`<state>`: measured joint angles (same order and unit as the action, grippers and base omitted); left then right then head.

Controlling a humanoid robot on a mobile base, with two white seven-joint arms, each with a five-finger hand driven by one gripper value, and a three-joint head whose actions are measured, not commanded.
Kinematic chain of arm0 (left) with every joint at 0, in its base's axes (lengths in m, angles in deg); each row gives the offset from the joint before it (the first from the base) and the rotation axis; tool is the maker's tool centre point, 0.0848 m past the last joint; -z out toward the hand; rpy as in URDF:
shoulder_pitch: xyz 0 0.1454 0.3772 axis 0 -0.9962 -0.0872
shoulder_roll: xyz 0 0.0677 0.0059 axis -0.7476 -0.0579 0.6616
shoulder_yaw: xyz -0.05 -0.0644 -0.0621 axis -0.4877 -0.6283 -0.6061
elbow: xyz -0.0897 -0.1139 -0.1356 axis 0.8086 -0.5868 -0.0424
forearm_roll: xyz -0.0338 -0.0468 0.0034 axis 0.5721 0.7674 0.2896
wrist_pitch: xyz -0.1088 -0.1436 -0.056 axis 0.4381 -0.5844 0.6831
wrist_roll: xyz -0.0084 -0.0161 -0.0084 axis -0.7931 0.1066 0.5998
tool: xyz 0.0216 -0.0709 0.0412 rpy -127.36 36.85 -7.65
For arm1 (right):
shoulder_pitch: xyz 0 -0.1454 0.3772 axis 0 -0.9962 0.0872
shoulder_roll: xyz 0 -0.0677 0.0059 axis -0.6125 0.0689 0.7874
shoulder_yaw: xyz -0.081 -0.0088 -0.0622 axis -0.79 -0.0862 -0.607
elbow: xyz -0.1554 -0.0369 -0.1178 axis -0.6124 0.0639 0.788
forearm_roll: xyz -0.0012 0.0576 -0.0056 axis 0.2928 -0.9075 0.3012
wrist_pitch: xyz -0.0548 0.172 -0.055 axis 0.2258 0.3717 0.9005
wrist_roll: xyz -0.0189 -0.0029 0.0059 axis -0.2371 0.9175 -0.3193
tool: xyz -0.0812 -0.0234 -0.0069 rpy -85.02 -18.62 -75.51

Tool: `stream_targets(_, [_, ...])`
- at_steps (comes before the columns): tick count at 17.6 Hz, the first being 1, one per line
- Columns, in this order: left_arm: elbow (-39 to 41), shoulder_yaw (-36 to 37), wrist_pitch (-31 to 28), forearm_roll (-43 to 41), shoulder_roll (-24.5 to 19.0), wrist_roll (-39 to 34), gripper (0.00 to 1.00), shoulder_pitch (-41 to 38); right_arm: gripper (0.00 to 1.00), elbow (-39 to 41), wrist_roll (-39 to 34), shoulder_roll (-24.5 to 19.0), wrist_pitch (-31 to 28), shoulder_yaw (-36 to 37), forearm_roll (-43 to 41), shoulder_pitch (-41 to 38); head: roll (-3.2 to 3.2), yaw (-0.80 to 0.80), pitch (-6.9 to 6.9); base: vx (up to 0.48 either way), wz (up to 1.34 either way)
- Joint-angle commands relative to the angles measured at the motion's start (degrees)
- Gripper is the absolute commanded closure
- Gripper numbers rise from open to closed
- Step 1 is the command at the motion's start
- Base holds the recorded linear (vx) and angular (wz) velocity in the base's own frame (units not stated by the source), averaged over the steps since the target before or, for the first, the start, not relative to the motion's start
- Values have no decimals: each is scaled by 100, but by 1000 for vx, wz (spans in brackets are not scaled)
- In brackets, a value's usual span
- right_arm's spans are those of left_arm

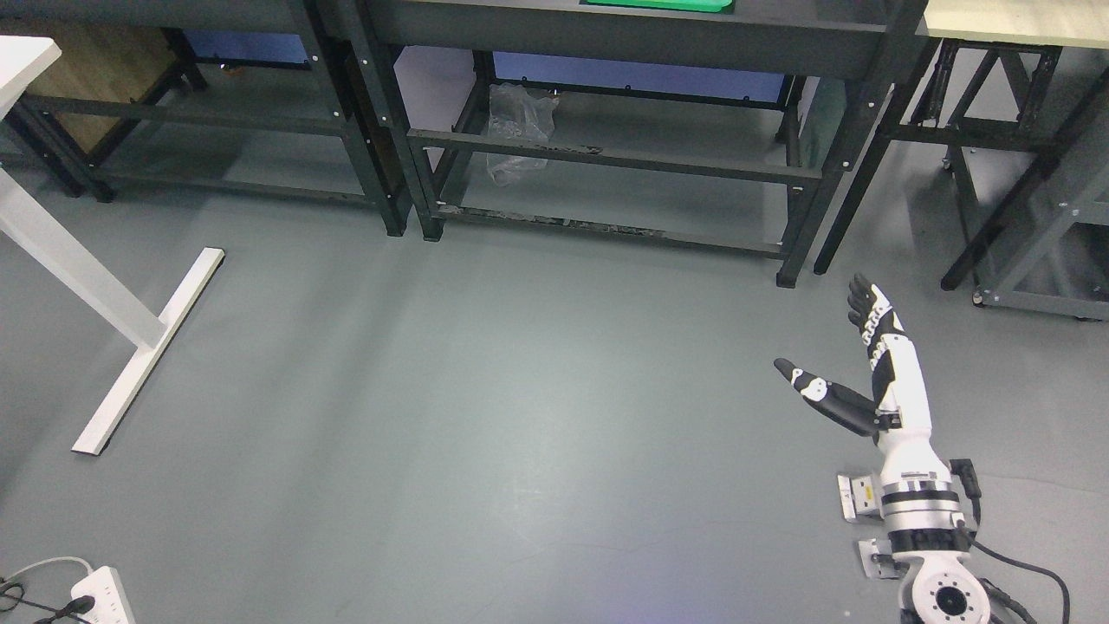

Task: Pick pink block from left shelf to tray
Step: 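Drive toward the black shelf holding the green tray, right hand raised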

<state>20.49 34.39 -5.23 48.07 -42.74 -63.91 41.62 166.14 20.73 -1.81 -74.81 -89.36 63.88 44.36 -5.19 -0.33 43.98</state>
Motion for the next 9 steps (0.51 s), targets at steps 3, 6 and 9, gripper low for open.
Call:
stream_targets(3, [100,0,4,-9,-100,0,0,132,0,-6,12,92,-19,176,-2,-13,0,0,0,0,0])
stream_targets(6, [100,0,4,-9,-100,0,0,132,0,-6,47,92,-36,149,147,31,0,0,0,0,0])
stream_targets(9, [100,0,4,-9,-100,0,0,132,4,-6,239,150,-27,132,1634,57,0,0,0,8,0])
